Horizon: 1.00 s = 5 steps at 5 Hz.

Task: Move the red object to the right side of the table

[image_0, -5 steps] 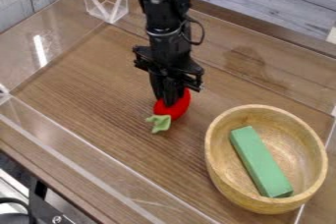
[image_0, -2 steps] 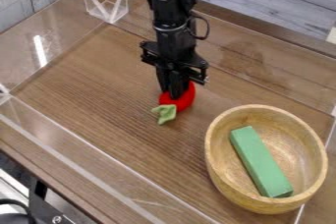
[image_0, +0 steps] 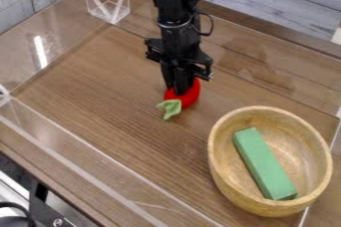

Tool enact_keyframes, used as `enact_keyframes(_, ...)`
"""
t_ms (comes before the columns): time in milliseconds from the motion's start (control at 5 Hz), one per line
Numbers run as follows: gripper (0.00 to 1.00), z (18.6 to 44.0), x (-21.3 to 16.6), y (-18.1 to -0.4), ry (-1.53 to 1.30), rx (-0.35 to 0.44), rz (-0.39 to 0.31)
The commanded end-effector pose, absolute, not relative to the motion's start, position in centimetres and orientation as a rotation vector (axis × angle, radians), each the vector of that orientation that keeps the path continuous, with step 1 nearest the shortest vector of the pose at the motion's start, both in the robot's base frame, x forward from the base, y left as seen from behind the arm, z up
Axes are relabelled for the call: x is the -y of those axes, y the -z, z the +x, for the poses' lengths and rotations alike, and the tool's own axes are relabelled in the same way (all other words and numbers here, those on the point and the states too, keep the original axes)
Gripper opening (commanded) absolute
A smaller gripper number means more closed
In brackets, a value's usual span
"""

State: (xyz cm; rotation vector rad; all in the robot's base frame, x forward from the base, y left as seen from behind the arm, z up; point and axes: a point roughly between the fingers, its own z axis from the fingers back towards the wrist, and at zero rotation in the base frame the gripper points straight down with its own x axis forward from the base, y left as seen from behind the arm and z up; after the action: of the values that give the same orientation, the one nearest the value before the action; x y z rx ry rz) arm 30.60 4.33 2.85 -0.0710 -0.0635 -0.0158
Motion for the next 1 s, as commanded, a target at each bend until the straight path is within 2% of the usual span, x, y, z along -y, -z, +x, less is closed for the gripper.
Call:
enact_keyframes(0, 1.0, 30.6, -5.3, -1.8, 0.01, 0.059, -0.064)
enact_keyframes(200, 0.0, 30.2, -5.3, -1.3, 0.008, 0.046, -0.068)
enact_keyframes(600, 0.0, 29.3, -4.9, -0.8, 0.008, 0.017, -0.066)
enact_keyframes(800, 0.0, 30.1, -3.8, -1.0, -0.002, 0.019, -0.076)
